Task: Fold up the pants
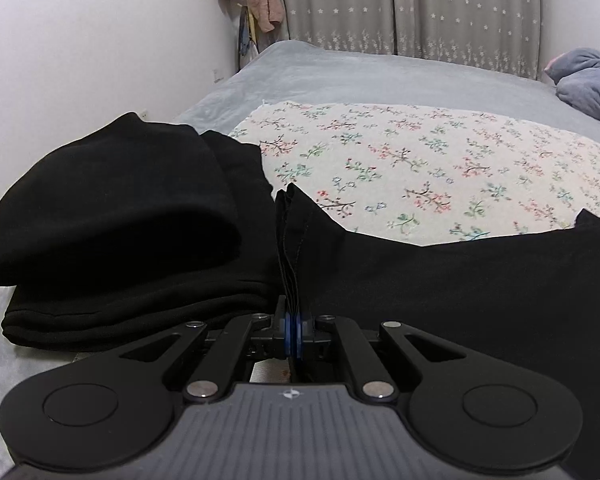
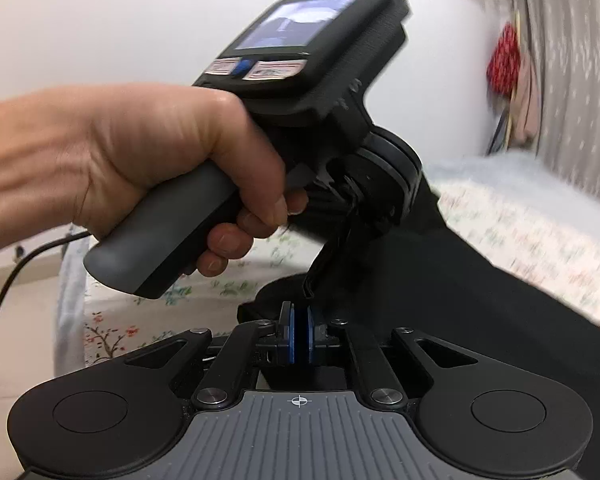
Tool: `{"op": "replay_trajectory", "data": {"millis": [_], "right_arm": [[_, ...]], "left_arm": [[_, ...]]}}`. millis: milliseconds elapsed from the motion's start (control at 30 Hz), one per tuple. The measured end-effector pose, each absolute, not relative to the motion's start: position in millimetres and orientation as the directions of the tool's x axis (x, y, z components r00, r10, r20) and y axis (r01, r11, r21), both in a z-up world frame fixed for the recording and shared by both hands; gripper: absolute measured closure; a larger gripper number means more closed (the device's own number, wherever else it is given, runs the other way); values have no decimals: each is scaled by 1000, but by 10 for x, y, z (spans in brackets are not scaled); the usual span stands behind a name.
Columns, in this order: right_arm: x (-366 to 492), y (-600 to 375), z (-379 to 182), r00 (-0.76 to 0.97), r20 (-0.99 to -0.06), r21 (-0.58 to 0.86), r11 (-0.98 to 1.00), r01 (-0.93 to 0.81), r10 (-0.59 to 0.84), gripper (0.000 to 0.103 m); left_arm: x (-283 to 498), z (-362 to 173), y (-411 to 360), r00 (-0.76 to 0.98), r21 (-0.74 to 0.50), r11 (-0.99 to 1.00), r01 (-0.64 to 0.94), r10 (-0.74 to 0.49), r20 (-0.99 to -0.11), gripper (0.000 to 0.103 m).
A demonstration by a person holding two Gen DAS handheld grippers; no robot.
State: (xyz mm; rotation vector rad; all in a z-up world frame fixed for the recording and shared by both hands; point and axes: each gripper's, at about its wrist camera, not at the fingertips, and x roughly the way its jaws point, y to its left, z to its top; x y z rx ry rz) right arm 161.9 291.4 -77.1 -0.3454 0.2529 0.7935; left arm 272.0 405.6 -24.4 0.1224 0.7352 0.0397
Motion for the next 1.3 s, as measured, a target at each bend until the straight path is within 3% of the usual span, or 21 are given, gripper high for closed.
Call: {"op": "replay_trajectory", "data": {"millis": [67,133,167,200,233,267,300,400,633,733,867,900,967,1133,1300], "right_arm": [[1655,2809,-792,656,-364,-150,654,-742,661,86],[1679,2707,-789,629,-389,-86,653,-752,673,71],[1670,2641,-777,620,-395,-58,656,-753,677,58],[1646,2560,-762,613,-392,-35,655,-755,686,49],[1648,2514,-752,606,-388,-18,652,-758,694,47],[1616,2413,-735,598,-389,-1,648,-761,701,44],[1594,2348,-731,592,-391,11,647,-763,705,42],[1491,1970,-684,579,-382,65,645,-761,721,32],[1420,905,-594,648,-398,115,736,-667,649,30],[1507,309,-527,724,-392,160,817,-555,568,30],[1793,-234,-607,732,-421,291,844,-450,535,30],[1885,-281,-687,713,-463,296,850,-436,527,36],[1890,-338,-767,717,-463,257,854,-453,520,45],[1727,-630,-628,774,-485,238,913,-332,408,40],[1530,-1103,-723,723,-404,507,795,-333,560,35]], "left_arm": [[2692,-242,4062,740,140,990,7,89,-666,86],[2675,-233,4050,743,154,988,16,91,-663,86],[2671,-231,4060,742,153,988,21,87,-664,85],[2665,-225,4086,738,152,988,18,90,-669,80],[2682,-221,4124,731,152,988,-6,108,-674,75],[2687,-207,4168,723,153,988,-32,128,-679,61],[2675,-176,4213,721,151,987,-47,138,-679,53],[2517,-15,4337,757,83,994,-70,107,-645,53],[2057,231,4115,820,65,998,-8,44,-571,53],[2040,70,3897,796,17,997,70,-46,-603,53],[2170,-372,3704,696,58,997,41,13,-718,53],[2149,-404,3693,704,61,998,33,20,-710,53],[2134,-371,3687,703,59,998,19,29,-711,53],[2066,-68,3486,725,103,995,4,68,-685,51],[2031,277,2814,749,27,988,151,-97,-655,41]]}}
